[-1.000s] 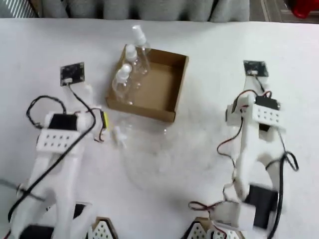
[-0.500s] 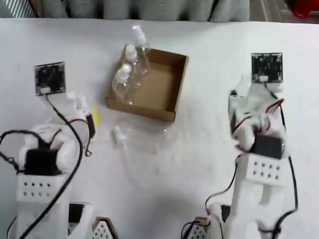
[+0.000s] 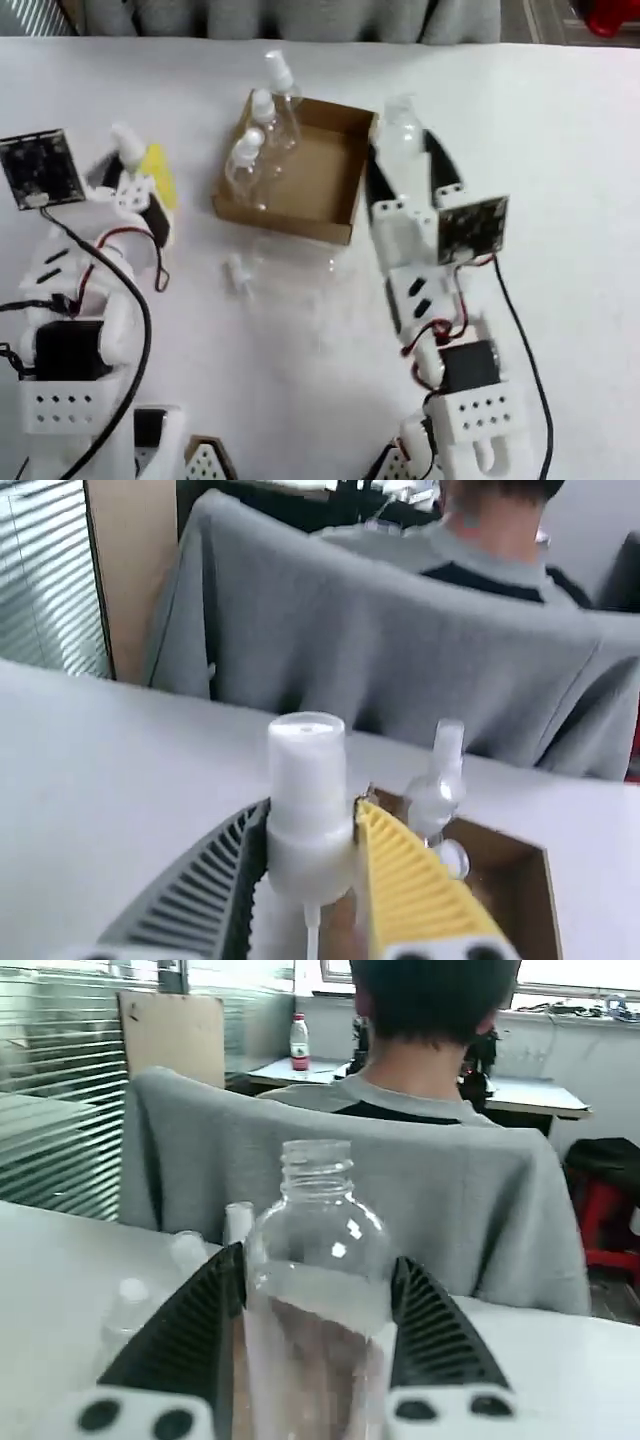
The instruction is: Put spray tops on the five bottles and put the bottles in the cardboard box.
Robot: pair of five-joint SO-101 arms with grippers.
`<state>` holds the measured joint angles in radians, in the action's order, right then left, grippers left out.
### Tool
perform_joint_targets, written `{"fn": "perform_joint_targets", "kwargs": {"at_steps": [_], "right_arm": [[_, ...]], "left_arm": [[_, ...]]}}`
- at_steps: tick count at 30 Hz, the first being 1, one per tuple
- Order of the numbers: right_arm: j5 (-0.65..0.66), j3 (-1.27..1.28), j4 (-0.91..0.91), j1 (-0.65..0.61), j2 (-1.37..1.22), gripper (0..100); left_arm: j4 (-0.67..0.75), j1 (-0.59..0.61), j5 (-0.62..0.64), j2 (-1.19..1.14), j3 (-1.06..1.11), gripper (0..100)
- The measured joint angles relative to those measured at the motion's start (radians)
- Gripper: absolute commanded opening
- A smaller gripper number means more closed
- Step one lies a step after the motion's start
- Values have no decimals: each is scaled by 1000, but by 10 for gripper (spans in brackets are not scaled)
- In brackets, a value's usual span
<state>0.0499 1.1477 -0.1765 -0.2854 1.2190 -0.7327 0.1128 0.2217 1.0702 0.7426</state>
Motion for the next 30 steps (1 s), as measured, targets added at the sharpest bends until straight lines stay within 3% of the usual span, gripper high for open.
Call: {"fn": "perform_joint_targets", "kwargs": {"at_steps": [8,13,20,30], "right_arm": [[-94,118,25,-187,91,15],[-98,252,87,-253,201,15],[-98,356,97,-308,311,15],[-98,425,97,-330,416,15]], "left_arm": [[425,-40,3,0,-2,22],[474,-172,-5,0,-109,22],[261,-345,-8,-41,-408,22],[-184,-393,-8,-414,-881,22]]}}
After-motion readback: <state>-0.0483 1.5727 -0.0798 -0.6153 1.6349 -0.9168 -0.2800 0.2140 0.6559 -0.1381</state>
